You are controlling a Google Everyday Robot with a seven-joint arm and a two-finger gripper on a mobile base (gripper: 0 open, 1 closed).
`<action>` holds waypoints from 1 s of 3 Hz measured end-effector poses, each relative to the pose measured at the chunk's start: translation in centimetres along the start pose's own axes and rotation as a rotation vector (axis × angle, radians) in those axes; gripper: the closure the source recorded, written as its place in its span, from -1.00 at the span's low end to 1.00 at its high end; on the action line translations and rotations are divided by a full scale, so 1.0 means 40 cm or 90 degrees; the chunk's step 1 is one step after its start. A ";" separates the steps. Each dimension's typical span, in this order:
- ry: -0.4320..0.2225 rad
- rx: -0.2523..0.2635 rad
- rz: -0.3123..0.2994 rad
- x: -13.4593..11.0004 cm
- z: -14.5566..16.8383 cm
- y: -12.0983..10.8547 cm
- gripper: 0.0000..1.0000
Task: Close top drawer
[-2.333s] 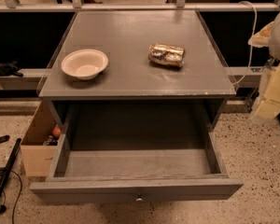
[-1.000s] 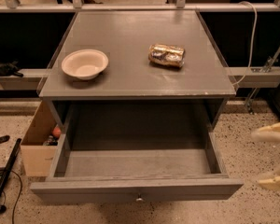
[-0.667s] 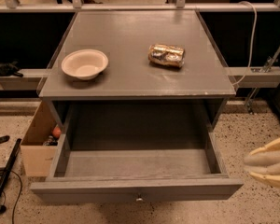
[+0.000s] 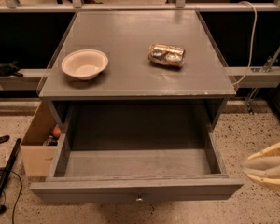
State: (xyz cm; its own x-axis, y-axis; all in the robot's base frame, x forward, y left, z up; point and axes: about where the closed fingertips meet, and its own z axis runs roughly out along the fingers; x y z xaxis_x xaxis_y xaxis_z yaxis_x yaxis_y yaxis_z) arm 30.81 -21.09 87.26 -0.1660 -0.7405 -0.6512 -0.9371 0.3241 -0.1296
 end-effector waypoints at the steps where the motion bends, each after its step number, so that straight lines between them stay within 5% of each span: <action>1: -0.012 0.003 0.004 0.013 0.024 0.004 1.00; 2: 0.017 -0.029 0.023 0.073 0.110 0.040 1.00; 3: 0.096 -0.084 0.053 0.207 0.275 0.073 1.00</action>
Offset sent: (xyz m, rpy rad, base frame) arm -0.0256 0.0140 -0.1315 -0.0617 0.2065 0.0068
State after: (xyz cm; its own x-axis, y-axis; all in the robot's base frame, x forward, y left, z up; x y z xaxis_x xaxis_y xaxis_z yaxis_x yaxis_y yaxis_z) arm 30.08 -19.80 73.27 -0.2790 -0.7975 -0.5349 -0.9488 0.3148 0.0256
